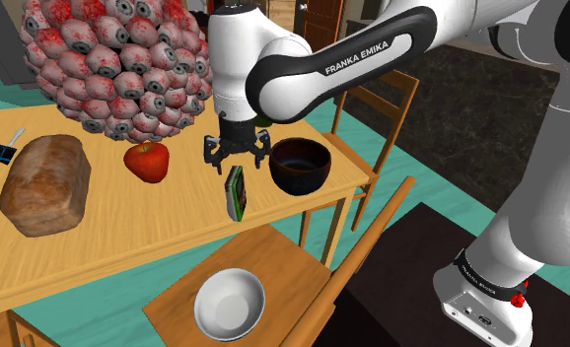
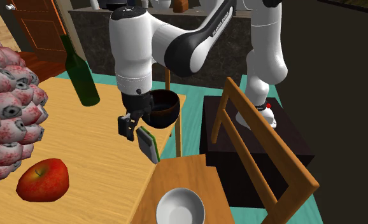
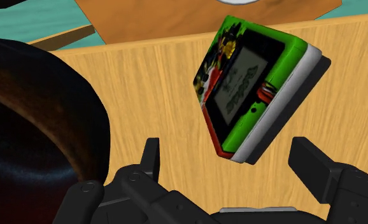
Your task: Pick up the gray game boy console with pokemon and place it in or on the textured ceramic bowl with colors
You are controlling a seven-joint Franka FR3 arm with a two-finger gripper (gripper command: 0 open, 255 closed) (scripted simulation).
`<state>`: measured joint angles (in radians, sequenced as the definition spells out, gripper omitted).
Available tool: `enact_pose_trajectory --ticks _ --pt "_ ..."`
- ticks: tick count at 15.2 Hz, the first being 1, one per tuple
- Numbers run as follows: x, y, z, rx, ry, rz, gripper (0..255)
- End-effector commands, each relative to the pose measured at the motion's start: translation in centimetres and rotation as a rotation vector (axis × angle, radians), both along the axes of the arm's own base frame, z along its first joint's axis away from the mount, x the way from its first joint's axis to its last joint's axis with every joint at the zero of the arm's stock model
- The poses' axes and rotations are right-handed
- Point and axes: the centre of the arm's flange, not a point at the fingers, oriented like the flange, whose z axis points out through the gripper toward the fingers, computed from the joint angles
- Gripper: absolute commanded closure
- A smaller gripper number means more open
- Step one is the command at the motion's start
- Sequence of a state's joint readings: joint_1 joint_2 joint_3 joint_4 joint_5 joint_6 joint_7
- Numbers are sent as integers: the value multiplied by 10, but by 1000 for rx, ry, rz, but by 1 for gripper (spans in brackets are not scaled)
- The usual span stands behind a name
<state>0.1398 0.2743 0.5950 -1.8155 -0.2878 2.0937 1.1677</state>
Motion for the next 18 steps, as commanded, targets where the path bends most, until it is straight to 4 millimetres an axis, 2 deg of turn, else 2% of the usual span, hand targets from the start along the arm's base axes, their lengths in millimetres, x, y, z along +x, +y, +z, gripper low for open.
enact_pose_trajectory --ticks 1,3,4,13,18 --pt "0 0 0 0 0 0 0" --pt "0 0 0 0 0 0 0" --pt "0 0 0 0 0 0 255" --pt "0 0 0 0 0 0 255" --pt "0 0 26 0 0 0 255"
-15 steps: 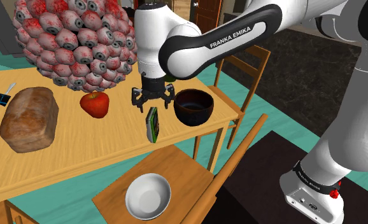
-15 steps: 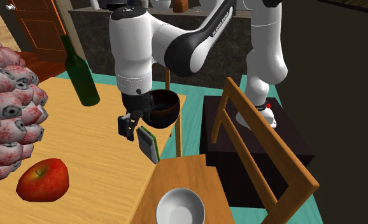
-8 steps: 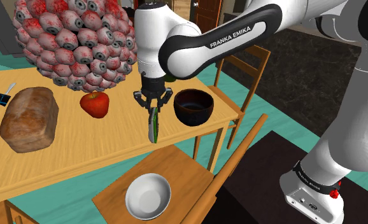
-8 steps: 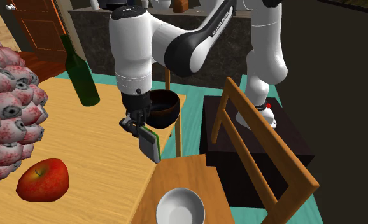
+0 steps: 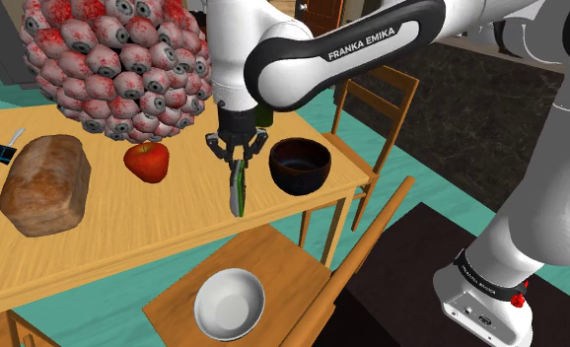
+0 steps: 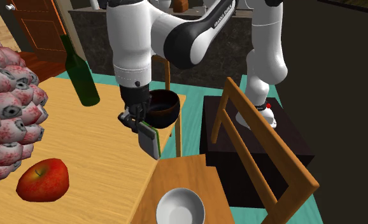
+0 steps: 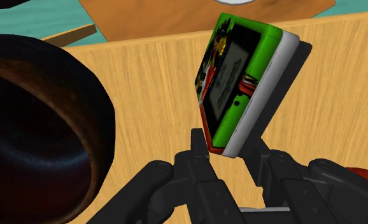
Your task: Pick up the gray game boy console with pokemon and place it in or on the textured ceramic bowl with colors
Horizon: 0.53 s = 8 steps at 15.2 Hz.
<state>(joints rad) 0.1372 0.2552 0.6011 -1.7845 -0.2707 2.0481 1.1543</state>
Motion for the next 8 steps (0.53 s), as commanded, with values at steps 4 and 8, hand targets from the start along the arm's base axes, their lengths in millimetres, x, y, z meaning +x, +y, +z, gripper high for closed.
enact_pose_trajectory --ticks 4,8 --pt "1 0 26 0 0 0 255" --pt "1 0 47 0 0 0 255"
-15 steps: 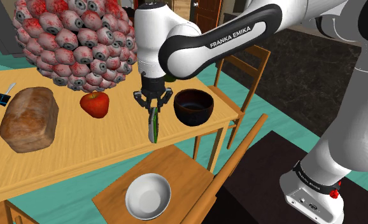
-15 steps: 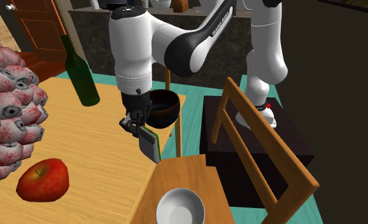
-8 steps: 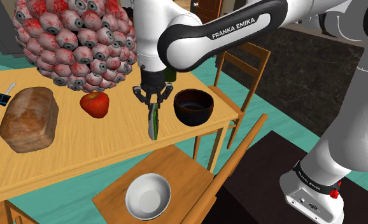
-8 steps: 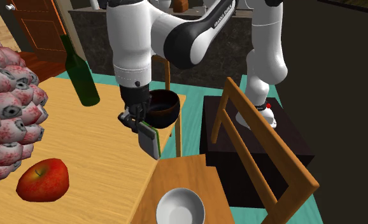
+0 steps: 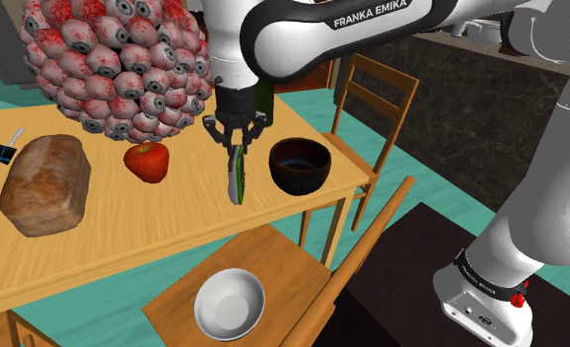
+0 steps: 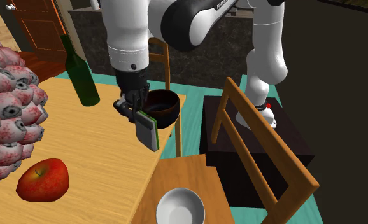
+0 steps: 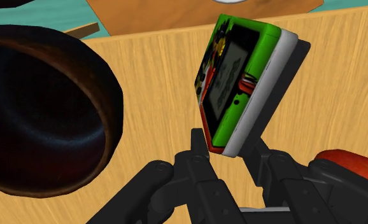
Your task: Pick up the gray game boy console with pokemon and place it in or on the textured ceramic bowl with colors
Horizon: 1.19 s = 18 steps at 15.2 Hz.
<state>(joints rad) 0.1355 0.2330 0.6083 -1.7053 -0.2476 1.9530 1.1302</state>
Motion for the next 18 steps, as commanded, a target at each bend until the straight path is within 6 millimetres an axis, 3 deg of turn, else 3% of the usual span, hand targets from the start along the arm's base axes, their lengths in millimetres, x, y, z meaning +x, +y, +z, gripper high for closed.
enact_pose_trajectory --ticks 1,18 --pt "-1 0 11 0 0 0 255" --pt "-1 0 101 0 0 0 255"
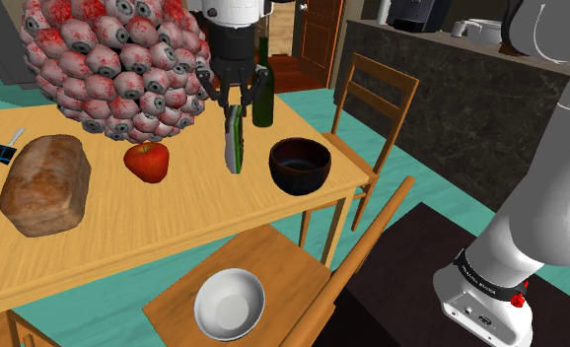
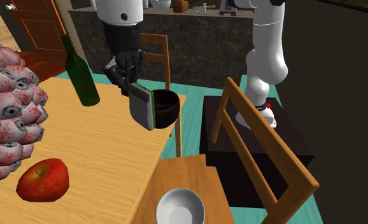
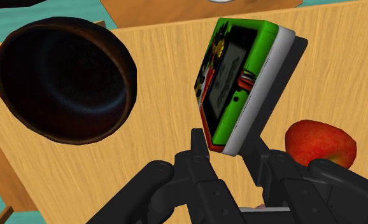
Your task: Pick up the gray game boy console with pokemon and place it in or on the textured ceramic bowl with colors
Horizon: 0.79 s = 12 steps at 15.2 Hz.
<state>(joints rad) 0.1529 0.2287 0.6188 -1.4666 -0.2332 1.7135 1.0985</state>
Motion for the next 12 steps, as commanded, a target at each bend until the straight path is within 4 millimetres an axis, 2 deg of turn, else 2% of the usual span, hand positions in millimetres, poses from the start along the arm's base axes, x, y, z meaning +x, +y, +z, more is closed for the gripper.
enact_pose_trajectory --ticks 1,5,12 --pt "-1 0 11 0 0 0 255" --pt "-1 0 32 0 0 0 255" --pt "-3 -89 54 0 0 0 255"
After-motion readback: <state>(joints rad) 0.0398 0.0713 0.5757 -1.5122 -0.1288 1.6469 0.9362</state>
